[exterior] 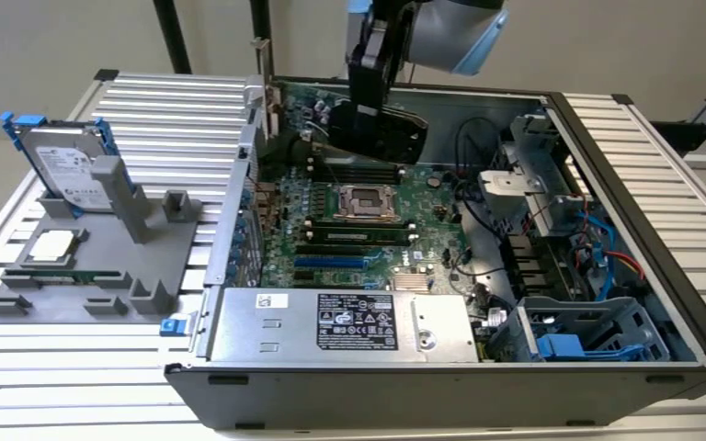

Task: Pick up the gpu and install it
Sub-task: 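Insert the gpu into the slot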

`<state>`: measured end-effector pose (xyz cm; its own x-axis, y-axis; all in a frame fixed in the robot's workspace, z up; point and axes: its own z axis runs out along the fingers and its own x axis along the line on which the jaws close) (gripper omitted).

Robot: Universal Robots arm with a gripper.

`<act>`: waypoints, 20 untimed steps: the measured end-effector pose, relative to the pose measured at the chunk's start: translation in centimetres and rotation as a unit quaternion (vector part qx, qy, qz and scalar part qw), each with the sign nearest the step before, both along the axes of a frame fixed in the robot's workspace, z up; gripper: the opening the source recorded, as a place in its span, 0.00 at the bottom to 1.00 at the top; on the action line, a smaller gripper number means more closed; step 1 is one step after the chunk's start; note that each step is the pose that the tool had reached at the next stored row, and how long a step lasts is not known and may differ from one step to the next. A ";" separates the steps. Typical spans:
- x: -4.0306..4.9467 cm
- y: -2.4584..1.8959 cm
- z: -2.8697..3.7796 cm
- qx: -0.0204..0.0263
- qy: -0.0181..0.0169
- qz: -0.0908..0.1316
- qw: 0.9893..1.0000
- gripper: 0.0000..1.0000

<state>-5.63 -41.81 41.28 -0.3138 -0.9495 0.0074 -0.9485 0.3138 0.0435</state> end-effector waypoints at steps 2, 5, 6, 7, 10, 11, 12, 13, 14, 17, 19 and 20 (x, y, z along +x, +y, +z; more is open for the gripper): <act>0.05 0.00 0.00 0.000 0.000 0.005 1.000 0.00; 0.12 0.01 0.00 0.000 0.000 0.013 1.000 0.00; 0.14 0.01 0.00 0.000 0.000 0.016 1.000 0.00; 0.16 0.01 0.00 0.000 0.000 0.019 1.000 0.00; 0.22 0.02 0.00 0.000 0.000 0.027 1.000 0.00; 0.25 0.03 0.00 0.000 0.000 0.030 1.000 0.00; 0.27 0.03 0.00 0.000 0.000 0.033 0.999 0.00; 0.29 0.04 0.00 0.000 0.000 0.036 0.999 0.00; 0.31 0.04 0.00 0.000 0.000 0.038 0.999 0.00; 0.38 0.06 0.00 0.000 0.000 0.046 0.999 0.00; 0.43 0.07 0.00 0.000 0.000 0.051 0.999 0.00; 0.45 0.08 0.00 0.000 0.000 0.054 0.999 0.00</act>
<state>-5.19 -41.73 41.28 -0.2096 -0.9778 0.0074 -0.9768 0.2097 0.0435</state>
